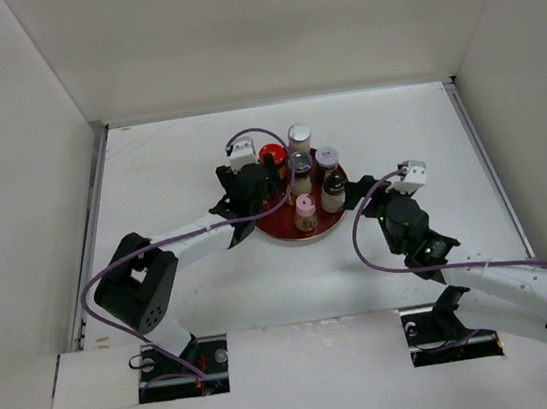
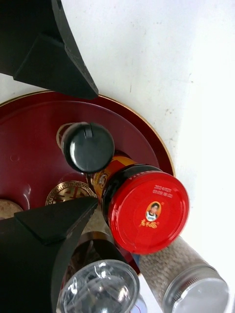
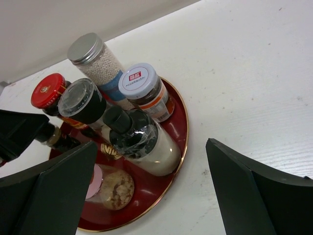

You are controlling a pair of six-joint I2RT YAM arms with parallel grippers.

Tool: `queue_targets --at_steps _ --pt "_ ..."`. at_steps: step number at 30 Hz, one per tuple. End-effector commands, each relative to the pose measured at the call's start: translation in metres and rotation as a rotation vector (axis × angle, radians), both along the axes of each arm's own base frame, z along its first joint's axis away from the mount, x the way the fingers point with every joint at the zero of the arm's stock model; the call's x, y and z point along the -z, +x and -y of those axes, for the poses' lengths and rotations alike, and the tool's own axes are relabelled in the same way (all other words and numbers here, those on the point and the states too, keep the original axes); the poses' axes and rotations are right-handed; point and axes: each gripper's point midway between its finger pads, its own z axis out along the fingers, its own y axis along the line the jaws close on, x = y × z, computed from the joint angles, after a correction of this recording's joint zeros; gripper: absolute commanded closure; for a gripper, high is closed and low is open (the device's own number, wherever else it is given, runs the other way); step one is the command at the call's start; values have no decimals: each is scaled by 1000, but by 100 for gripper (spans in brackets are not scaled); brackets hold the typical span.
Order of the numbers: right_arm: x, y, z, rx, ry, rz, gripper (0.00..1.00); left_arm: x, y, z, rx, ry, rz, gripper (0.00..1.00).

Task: Organize the condiment bottles

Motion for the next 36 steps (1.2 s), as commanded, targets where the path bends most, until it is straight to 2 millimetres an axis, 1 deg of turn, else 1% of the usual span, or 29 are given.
queue_targets --at_steps 1,2,4,6,7,9,11,12,14,15,18,20,23,25,29,30,31,32,34,35,36 --pt "-21 1 1 18 55 63 0 -37 -1 -5 -21 -41 88 13" --pt "-20 1 1 18 52 62 0 -42 -2 -7 -26 -40 98 0" --pt "-20 1 1 18 51 61 0 -59 -7 -13 -30 -53 133 0" --pt "-22 0 2 18 53 66 0 -83 -14 -21 -40 -77 183 0" --pt "-23 0 2 21 56 69 0 -94 -17 -28 -54 -88 208 0" --pt "-25 -1 4 27 61 76 0 -114 -25 -48 -101 -111 257 0" --pt "-26 -2 6 33 61 78 0 -122 -31 -76 -169 -132 290 0" --pt "-27 -2 7 39 59 79 0 -121 -32 -91 -200 -146 300 0" --pt "-28 -2 10 51 58 79 0 -108 -33 -114 -246 -175 287 0" --pt "-29 -2 11 56 59 81 0 -99 -34 -124 -269 -197 272 0" --pt "-31 0 12 60 46 72 0 -63 -37 -142 -311 -275 190 0" --pt "-33 1 10 59 12 51 0 -43 -40 -149 -336 -293 131 0" --pt "-36 3 11 71 -9 37 0 -22 -41 -160 -385 -258 68 0" --pt "-41 3 11 72 -1 42 0 -13 -41 -161 -403 -259 46 0" --pt "-49 1 16 69 -8 56 1 -10 -40 -152 -379 -271 28 0" --pt "-52 0 17 63 -17 59 9 -11 -41 -149 -372 -275 31 0" --pt "-55 -2 21 72 -26 64 21 -12 -42 -146 -363 -277 34 0" --pt "-59 -3 26 85 -26 69 32 -14 -42 -145 -360 -280 38 0" --pt "-67 -6 35 114 -13 84 43 -16 -45 -140 -346 -285 45 0" --pt "-70 -6 40 129 -13 90 51 -17 -45 -138 -339 -286 47 0" --pt "-70 -7 45 146 -16 88 56 -17 -46 -136 -334 -285 48 0"
